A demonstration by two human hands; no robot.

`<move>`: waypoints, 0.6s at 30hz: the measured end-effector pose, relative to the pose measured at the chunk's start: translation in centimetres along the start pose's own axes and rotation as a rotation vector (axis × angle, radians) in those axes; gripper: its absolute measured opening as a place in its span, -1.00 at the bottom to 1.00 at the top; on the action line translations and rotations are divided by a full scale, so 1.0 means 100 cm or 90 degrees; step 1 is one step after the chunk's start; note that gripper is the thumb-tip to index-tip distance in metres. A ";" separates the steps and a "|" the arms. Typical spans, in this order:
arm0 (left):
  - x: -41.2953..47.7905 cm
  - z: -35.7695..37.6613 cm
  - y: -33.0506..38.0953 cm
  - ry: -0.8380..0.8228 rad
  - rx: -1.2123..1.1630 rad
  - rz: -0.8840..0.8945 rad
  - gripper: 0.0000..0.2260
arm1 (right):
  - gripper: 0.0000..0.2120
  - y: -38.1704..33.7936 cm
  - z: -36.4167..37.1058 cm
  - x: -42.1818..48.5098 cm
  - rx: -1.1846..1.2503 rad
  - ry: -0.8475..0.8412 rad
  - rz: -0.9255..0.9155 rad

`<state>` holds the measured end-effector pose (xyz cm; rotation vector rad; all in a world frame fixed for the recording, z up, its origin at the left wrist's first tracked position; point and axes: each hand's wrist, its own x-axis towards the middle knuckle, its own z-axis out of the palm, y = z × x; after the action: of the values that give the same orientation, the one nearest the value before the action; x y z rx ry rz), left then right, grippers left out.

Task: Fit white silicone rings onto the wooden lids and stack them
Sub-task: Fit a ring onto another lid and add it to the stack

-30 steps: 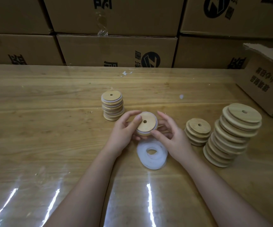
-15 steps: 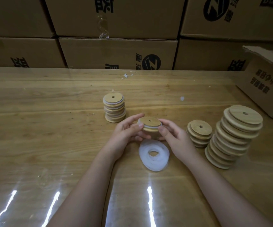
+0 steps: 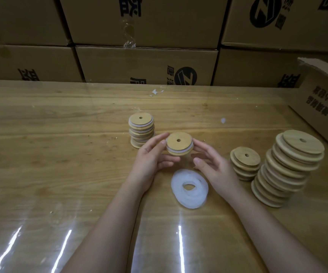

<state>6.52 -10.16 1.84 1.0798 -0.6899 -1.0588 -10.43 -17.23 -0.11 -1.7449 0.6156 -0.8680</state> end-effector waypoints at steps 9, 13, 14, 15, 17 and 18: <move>0.001 -0.010 0.025 0.162 -0.083 0.123 -0.73 | -0.59 -0.002 0.001 -0.002 -0.019 0.002 -0.008; 0.002 -0.028 0.039 0.265 -0.156 0.164 -0.74 | -0.66 -0.001 0.000 -0.001 -0.012 0.006 0.003; 0.002 -0.030 0.039 0.280 -0.161 0.164 -0.73 | -0.67 0.000 0.000 -0.001 -0.013 0.006 0.004; 0.002 -0.032 0.039 0.292 -0.163 0.163 -0.71 | -0.67 0.000 0.000 -0.001 -0.014 0.007 0.004; 0.004 -0.033 0.038 0.305 -0.163 0.162 -0.67 | -0.68 0.001 0.000 -0.001 -0.015 0.009 0.006; 0.004 -0.034 0.037 0.308 -0.161 0.161 -0.67 | -0.68 0.001 0.000 -0.001 -0.016 0.010 0.007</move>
<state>10.86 -8.96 4.12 0.9491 -0.2828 -0.6122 -10.48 -17.18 -0.21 -1.7568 0.6476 -0.8703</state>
